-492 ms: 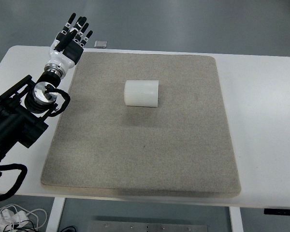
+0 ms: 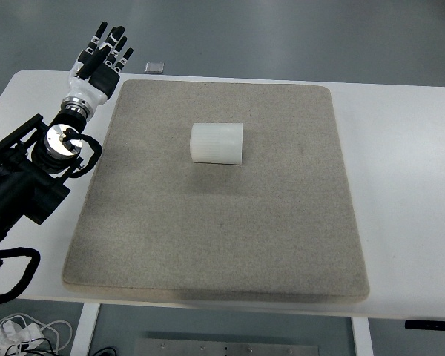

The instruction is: Flip white cup upright

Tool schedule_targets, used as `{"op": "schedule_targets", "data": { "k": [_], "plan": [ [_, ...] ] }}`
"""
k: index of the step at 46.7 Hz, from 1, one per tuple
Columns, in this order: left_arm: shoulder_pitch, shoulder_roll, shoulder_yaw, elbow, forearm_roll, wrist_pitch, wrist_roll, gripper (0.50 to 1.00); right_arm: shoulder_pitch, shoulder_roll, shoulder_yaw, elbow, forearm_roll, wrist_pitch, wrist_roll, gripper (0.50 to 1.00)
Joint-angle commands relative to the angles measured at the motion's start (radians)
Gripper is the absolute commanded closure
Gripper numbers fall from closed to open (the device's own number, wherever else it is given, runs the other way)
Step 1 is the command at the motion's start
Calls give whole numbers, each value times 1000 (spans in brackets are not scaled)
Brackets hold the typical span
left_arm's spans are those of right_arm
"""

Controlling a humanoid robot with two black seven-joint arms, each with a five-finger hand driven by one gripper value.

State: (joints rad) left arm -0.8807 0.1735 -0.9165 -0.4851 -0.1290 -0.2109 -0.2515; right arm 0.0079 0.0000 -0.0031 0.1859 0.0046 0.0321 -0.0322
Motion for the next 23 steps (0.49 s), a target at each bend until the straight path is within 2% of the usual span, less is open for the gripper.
{"op": "schedule_targets", "data": {
  "k": [1, 5, 23],
  "plan": [
    [-9, 1, 18, 19, 12, -30, -2, 506, 0, 0, 0, 0, 0, 0, 0, 548],
    [-12, 1, 22, 20, 20, -64, 0, 506, 0, 0, 0, 0, 0, 0, 0, 548],
    [-30, 43, 59, 8, 181, -74, 3, 512, 1, 0, 0, 0, 0, 0, 0, 548]
  ]
}}
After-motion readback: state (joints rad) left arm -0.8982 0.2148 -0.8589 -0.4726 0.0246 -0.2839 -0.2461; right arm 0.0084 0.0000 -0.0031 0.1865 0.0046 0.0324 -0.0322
